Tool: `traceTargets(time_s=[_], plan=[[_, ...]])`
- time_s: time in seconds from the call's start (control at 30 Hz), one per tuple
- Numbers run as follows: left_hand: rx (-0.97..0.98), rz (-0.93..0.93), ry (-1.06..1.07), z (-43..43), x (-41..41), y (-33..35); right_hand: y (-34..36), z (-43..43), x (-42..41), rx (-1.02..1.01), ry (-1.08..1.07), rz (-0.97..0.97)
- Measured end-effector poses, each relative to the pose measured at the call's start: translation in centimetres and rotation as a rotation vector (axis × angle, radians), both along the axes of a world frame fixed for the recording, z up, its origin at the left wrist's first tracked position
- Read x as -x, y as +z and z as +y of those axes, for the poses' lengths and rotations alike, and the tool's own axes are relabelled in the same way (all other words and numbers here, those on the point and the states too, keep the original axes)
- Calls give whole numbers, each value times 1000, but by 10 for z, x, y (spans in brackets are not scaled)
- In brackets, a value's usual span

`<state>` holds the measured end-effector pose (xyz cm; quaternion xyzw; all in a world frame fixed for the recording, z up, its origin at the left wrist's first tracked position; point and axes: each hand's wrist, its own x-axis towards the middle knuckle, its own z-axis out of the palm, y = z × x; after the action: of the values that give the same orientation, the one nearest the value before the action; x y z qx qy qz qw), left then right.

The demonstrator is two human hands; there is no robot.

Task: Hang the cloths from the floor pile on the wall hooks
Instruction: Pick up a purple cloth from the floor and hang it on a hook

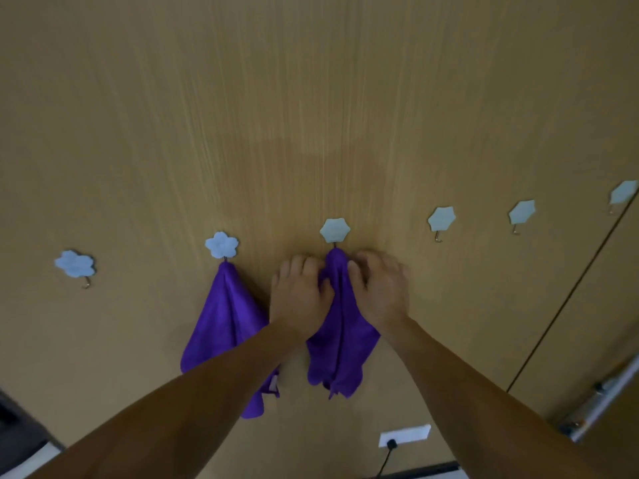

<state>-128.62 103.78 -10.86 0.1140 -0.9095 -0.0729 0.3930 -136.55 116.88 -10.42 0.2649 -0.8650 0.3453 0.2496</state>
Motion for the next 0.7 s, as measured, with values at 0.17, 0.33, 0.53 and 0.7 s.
traceTargets(time_s=[0.17,0.33,0.53,0.7], plan=[[-405,-291,-276,4,2,-12,-13,-1,-10,-18,225,-359],[-619,-222,-302,4,1,-19,-22,5,-7,-19,293,-499],[-605,-367,-245,-14,0,-22,-28,6,-3,-29,242,-601],[-532,-523,-167,-11,-4,-31,-30,8,-9,-85,122,-667]])
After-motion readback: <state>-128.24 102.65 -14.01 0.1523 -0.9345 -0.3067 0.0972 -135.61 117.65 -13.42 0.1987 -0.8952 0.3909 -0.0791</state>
